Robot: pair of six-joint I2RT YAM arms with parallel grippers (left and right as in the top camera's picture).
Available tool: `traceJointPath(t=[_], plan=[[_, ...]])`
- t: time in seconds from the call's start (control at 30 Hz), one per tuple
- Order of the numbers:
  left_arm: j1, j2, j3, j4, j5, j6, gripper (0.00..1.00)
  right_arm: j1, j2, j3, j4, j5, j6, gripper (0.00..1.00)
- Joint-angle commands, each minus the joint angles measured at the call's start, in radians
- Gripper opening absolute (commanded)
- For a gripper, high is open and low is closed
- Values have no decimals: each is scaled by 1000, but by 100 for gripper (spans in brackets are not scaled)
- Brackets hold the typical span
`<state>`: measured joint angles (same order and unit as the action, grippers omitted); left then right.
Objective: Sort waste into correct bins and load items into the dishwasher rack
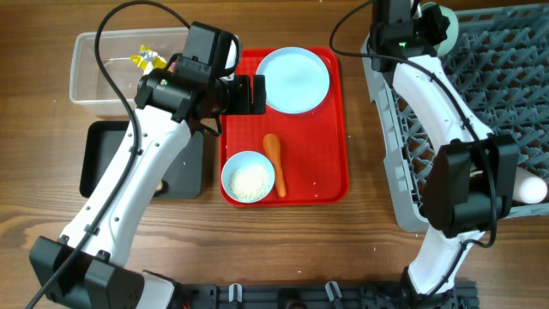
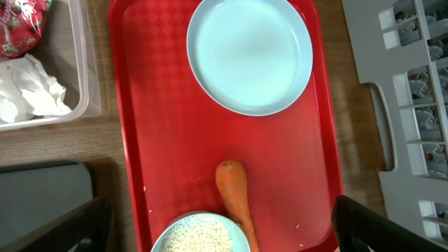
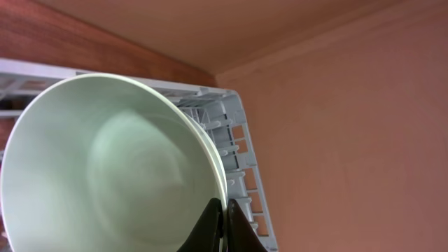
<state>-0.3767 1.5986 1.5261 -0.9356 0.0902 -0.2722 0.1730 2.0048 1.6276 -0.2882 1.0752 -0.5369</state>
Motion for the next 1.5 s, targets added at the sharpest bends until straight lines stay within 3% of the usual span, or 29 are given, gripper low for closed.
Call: traceJointPath(t=[0.0,0.3,0.77,0.83,0.9,0.93,0.97,1.23,1.3,1.47], plan=[[2,5,4,2,-6,-5,100,-4,19,0,-4,-10,-13,4],[2,5,4,2,-6,-5,100,-4,46,0,-12,-53,-93,4],[2,5,4,3,-6,-5,100,8,73,0,-118,-43,-87,6],[2,5,4,3,-6,-5,100,34,73,0,-122,-42,-87,19],[2,5,4,2,-6,-5,100,60,73,0,-126,-39,-87,43],[2,5,4,2,-6,-5,100,77,73,0,-126,-24,-86,60],[2,5,4,2,-6,-5,100,85,73,0,-126,-16,-84,67],[2,5,4,2,-6,-5,100,137,72,0,-176,-13,-79,91],[2,5,4,2,-6,-5,100,149,72,1,-169,-16,-16,98],[2,5,4,2,-6,-5,100,206,70,1,-174,-45,148,100]])
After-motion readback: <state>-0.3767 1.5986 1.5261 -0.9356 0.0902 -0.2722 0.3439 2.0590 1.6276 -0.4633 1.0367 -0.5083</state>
